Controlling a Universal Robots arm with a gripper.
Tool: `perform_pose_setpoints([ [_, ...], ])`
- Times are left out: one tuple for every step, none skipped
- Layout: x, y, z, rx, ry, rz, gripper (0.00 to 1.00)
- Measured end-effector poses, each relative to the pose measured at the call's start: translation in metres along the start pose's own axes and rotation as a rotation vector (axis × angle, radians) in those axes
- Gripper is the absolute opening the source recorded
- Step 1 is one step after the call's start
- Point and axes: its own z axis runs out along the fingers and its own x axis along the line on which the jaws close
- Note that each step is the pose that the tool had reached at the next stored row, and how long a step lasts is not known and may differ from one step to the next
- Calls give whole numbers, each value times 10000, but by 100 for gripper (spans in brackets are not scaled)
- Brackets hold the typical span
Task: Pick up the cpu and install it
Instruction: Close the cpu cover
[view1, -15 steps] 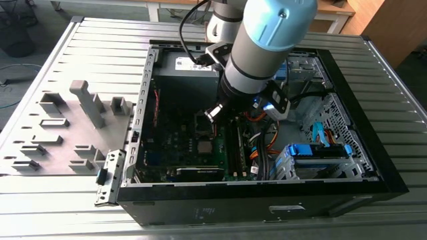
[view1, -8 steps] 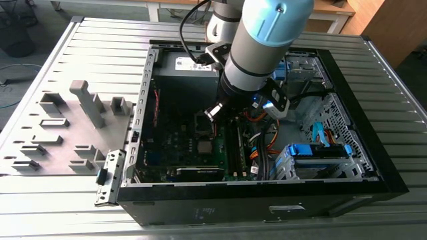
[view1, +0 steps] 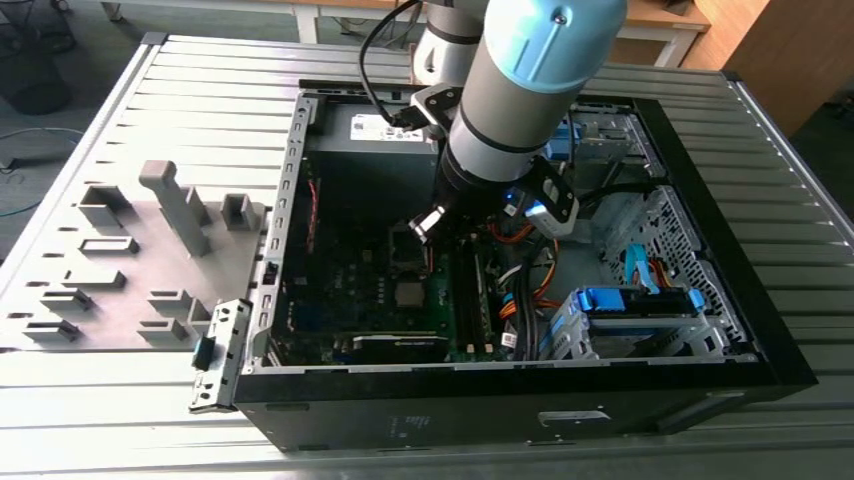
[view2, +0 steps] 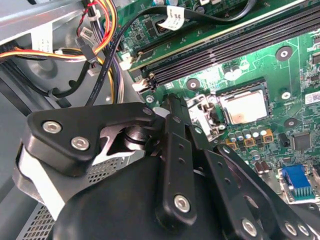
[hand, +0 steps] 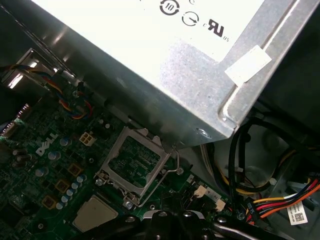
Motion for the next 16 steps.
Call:
perform_pose_setpoints([
  [-1,1,1,0,0,-1,11],
  [-2,3,2,0,0,0,11],
  [-3,4,4,0,0,-1,11],
  [-4,6,6,0,0,-1,11],
  [-7,9,10,0,1,-4,11],
  [-10,12,15,0,2,-8,11],
  [-14,18,20,2,5,-14,11],
  [-19,24,26,1,6,-20,11],
  [-24,30,33,0,5,-26,11],
  [-29,35,43,-1,5,-34,11],
  [-32,38,56,-3,4,-42,11],
  [-34,38,69,-2,8,-50,11],
  [-34,37,81,-2,10,-58,11],
  [-34,36,91,-2,13,-69,11],
  [-34,35,97,-3,16,-85,11],
  [-33,35,99,-7,16,-99,11],
])
